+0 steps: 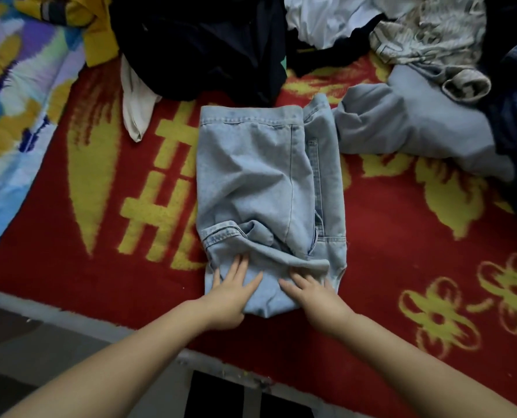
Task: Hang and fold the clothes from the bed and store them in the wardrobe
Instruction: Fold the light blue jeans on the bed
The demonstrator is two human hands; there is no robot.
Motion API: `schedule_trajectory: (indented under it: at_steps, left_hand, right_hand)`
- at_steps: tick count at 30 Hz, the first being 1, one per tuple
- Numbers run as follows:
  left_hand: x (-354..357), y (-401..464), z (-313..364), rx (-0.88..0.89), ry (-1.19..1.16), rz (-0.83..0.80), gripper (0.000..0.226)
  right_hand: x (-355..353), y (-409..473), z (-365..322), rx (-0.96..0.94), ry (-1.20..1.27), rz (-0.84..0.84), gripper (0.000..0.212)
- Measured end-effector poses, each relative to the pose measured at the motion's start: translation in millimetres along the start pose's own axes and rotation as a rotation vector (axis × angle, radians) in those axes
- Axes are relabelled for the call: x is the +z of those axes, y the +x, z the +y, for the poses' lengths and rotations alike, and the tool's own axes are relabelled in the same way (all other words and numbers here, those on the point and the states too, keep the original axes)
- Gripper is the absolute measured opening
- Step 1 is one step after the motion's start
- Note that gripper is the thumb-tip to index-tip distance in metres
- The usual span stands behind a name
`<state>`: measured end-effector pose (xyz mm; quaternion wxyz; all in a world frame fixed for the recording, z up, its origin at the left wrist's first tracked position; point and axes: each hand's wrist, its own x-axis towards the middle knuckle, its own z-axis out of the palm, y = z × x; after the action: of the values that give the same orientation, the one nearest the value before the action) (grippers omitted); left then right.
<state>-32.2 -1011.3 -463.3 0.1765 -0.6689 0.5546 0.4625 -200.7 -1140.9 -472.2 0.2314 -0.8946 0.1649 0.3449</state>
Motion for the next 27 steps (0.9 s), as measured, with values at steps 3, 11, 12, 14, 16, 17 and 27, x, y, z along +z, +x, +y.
schedule_trajectory:
  at_steps: [3, 11, 12, 14, 16, 17, 27]
  left_hand:
    - [-38, -25, -5, 0.103, -0.189, -0.3, 0.076]
    - [-151, 0, -65, -0.04, -0.546, -0.173, 0.024]
    - [-158, 10, -72, -0.095, -0.515, -0.027, 0.017]
    - [-155, 27, -71, -0.214, -0.399, 0.293, 0.025]
    - [-127, 33, -47, -0.271, -0.15, 0.674, 0.041]
    - [-108, 30, -30, -0.237, -0.061, 0.827, 0.045]
    - [-82, 52, -19, -0.344, -0.027, 0.816, 0.068]
  right_hand:
    - [-42, -20, -3, -0.142, 0.251, -0.237, 0.057]
    - [-146, 8, 41, 0.061, 0.395, 0.108, 0.022]
    - [-143, 18, 42, 0.136, 0.382, 0.292, 0.028]
    - [-126, 37, 38, 0.277, 0.355, 0.517, 0.02]
    - [-105, 46, 30, 0.355, 0.379, 0.62, 0.016]
    - [-99, 47, 28, 0.365, 0.419, 0.673, 0.016]
    - [-164, 96, 24, 0.334, 0.327, 0.969, 0.036]
